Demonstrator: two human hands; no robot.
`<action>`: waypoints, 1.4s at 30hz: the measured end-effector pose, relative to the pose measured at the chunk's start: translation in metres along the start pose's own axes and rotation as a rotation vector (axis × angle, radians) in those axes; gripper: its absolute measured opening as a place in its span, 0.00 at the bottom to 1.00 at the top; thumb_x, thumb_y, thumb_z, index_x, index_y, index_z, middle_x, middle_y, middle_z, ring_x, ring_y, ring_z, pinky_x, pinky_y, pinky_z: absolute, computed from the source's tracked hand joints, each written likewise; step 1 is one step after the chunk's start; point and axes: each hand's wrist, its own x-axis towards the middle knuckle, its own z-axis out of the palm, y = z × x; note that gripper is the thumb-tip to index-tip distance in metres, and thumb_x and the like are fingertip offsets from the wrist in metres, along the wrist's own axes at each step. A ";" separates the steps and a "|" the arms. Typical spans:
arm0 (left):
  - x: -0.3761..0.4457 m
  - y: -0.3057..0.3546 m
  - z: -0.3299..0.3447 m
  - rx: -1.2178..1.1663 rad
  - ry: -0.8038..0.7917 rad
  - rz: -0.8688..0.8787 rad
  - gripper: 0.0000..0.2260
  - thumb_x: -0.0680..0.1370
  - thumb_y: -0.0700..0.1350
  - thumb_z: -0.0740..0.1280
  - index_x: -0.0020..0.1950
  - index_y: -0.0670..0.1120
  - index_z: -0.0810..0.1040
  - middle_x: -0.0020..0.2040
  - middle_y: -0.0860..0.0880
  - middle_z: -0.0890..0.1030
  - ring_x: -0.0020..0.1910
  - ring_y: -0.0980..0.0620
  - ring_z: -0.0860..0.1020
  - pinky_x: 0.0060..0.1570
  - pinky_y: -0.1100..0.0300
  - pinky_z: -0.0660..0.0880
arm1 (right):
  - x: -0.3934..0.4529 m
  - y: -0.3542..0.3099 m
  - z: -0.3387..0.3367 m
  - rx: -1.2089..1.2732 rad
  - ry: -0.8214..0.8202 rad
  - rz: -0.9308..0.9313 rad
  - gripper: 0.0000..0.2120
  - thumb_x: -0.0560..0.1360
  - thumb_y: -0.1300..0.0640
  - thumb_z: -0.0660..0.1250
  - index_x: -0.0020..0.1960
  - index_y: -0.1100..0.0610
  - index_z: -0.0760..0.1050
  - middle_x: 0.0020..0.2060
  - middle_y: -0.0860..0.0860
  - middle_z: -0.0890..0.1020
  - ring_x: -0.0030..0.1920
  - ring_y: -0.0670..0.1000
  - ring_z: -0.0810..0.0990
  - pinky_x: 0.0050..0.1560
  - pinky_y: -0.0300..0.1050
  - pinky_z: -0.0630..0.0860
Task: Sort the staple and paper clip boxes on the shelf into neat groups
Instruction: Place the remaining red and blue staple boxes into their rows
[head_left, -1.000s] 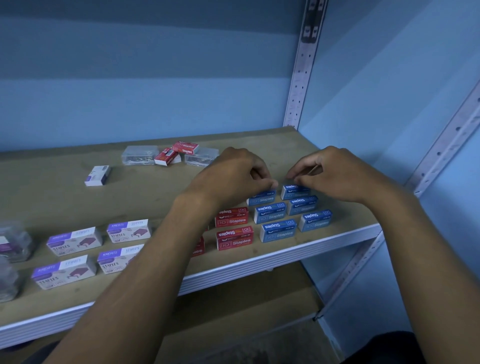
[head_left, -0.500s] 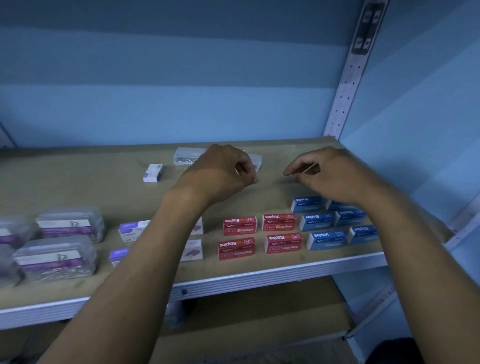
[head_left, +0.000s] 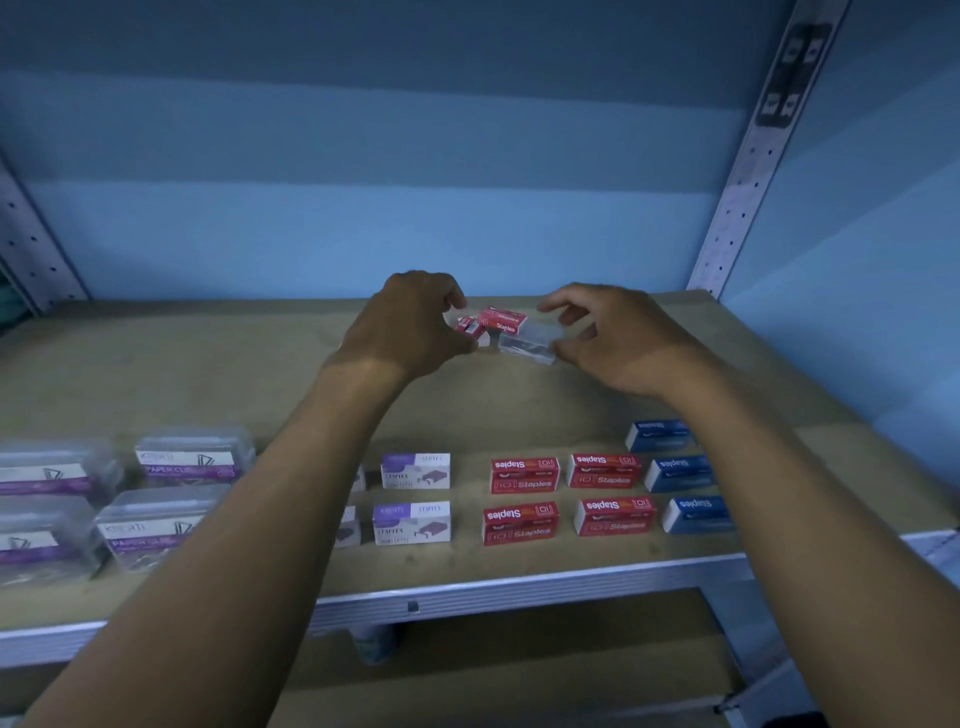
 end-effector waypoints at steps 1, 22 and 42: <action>0.005 -0.002 0.000 0.005 -0.008 -0.007 0.21 0.68 0.51 0.78 0.58 0.47 0.80 0.56 0.49 0.80 0.54 0.50 0.78 0.53 0.56 0.75 | 0.007 -0.002 0.000 -0.008 0.008 -0.016 0.21 0.77 0.54 0.71 0.69 0.45 0.74 0.61 0.47 0.78 0.54 0.46 0.77 0.54 0.40 0.71; 0.051 -0.013 0.035 0.118 -0.130 -0.074 0.17 0.69 0.50 0.76 0.54 0.45 0.82 0.51 0.46 0.82 0.49 0.46 0.80 0.52 0.52 0.79 | 0.079 -0.009 0.031 -0.226 -0.046 0.021 0.15 0.75 0.44 0.71 0.55 0.53 0.84 0.51 0.51 0.84 0.50 0.53 0.81 0.54 0.54 0.80; 0.001 -0.007 -0.013 -0.056 -0.110 -0.128 0.05 0.75 0.46 0.70 0.46 0.48 0.84 0.38 0.52 0.82 0.38 0.52 0.82 0.45 0.55 0.81 | 0.025 -0.019 0.009 0.077 0.057 -0.044 0.12 0.70 0.53 0.77 0.53 0.52 0.83 0.47 0.44 0.84 0.47 0.40 0.81 0.43 0.31 0.74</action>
